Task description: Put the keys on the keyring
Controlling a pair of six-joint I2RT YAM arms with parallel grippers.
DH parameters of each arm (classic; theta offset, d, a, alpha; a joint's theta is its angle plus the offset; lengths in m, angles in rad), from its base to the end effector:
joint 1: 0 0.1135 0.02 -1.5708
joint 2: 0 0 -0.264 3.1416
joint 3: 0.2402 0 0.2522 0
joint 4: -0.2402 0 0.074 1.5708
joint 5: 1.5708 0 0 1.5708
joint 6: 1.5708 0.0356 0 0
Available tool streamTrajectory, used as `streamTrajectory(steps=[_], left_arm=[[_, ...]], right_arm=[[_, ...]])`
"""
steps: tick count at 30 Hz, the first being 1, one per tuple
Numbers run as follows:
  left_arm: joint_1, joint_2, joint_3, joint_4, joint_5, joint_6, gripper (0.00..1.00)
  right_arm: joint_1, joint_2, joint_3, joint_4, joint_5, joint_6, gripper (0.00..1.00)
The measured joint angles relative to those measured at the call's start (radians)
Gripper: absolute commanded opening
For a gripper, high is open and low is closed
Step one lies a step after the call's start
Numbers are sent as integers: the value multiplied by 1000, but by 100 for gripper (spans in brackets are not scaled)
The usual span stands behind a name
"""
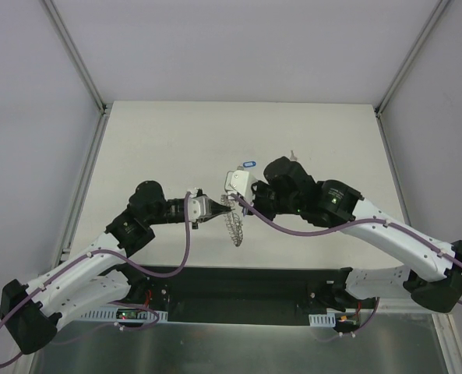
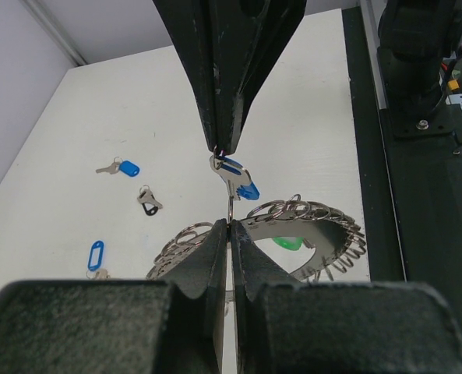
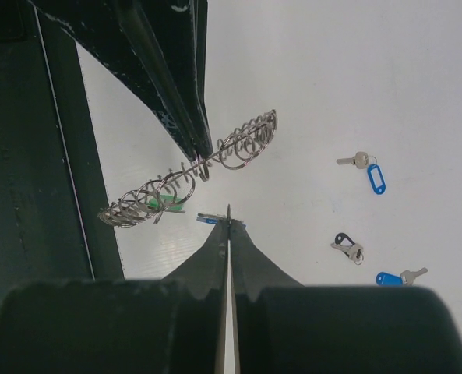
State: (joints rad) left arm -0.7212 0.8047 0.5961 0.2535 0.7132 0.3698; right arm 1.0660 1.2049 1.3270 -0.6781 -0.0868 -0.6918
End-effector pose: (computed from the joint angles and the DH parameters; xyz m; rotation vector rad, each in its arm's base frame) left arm 0.1272 -0.1429 0.3162 1.2661 0.9700 -0.8168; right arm 0.1203 0.2241 0.3916 -1.6807 1.3255 0.3126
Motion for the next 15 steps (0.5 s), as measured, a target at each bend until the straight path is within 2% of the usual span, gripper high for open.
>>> streamTrajectory(steps=[15], left_arm=[[-6, 4, -6, 21, -17, -16, 0]], right_arm=[[23, 0, -22, 10, 16, -39, 1]])
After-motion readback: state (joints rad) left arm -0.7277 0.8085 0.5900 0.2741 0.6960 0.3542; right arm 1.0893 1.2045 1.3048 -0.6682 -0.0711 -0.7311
